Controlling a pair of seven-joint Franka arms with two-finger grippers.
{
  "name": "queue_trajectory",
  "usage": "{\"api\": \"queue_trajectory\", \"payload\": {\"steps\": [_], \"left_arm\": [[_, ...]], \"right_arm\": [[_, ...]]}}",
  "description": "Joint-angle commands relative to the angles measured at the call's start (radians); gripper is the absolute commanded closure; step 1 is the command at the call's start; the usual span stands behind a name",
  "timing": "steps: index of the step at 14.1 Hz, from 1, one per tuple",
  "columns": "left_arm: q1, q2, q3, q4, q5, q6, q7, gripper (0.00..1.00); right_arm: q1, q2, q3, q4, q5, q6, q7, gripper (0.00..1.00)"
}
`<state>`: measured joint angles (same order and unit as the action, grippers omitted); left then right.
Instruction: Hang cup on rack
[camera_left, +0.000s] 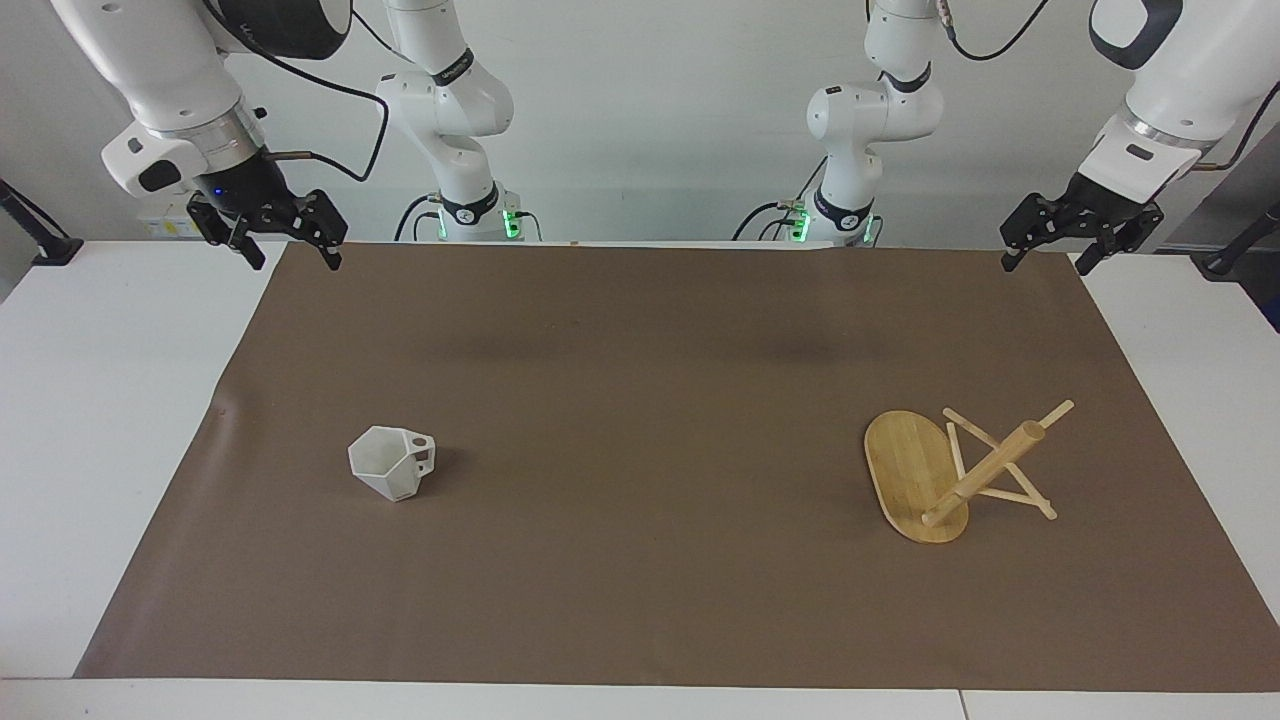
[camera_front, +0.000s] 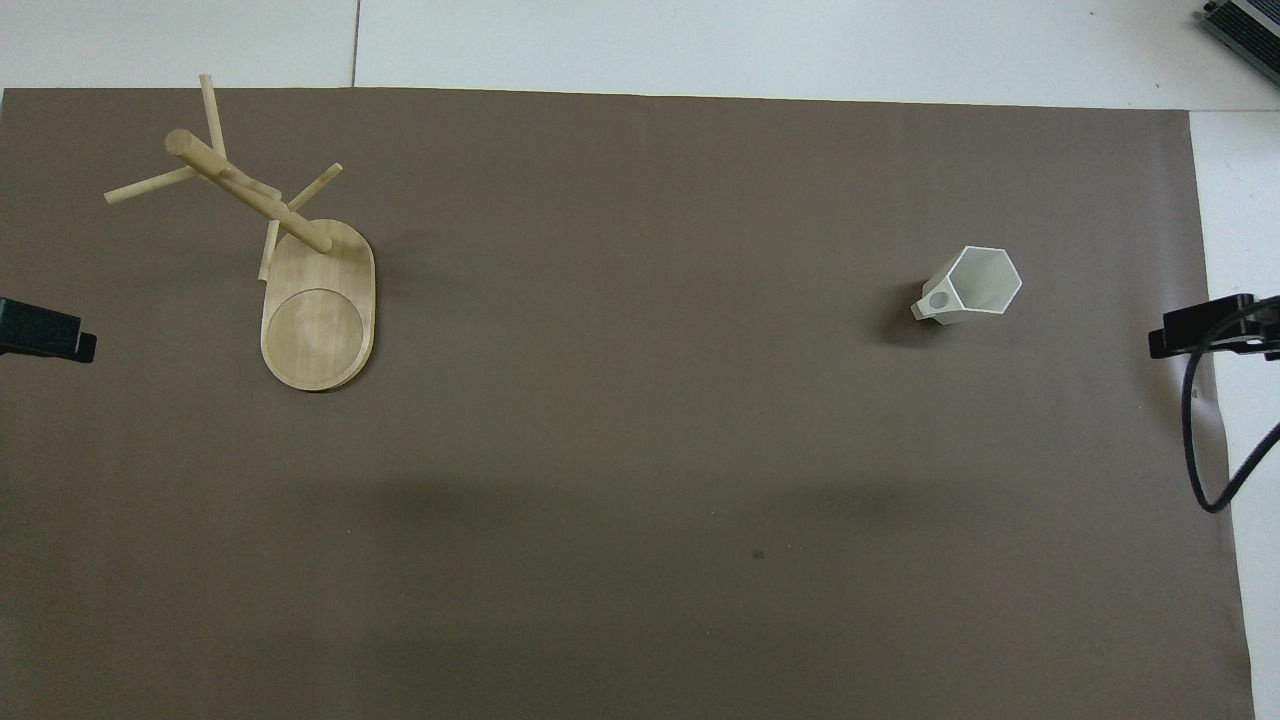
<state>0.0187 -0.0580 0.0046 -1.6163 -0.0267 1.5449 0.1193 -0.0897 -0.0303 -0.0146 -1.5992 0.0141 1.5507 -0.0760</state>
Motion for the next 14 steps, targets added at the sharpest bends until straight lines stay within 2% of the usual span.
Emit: {"api": "queue_trajectory", "payload": {"steps": [1, 14], "left_arm": [[0.009, -0.011, -0.003, 0.001, -0.010, -0.015, -0.023, 0.00], [0.013, -0.020, -0.003, -0.005, -0.010, -0.035, -0.024, 0.00]], "right_arm": [[-0.012, -0.023, 0.001, -0.028, -0.005, 0.008, -0.025, 0.00], [-0.018, -0.025, 0.002, -0.030, -0.005, 0.012, -0.014, 0.00]]}}
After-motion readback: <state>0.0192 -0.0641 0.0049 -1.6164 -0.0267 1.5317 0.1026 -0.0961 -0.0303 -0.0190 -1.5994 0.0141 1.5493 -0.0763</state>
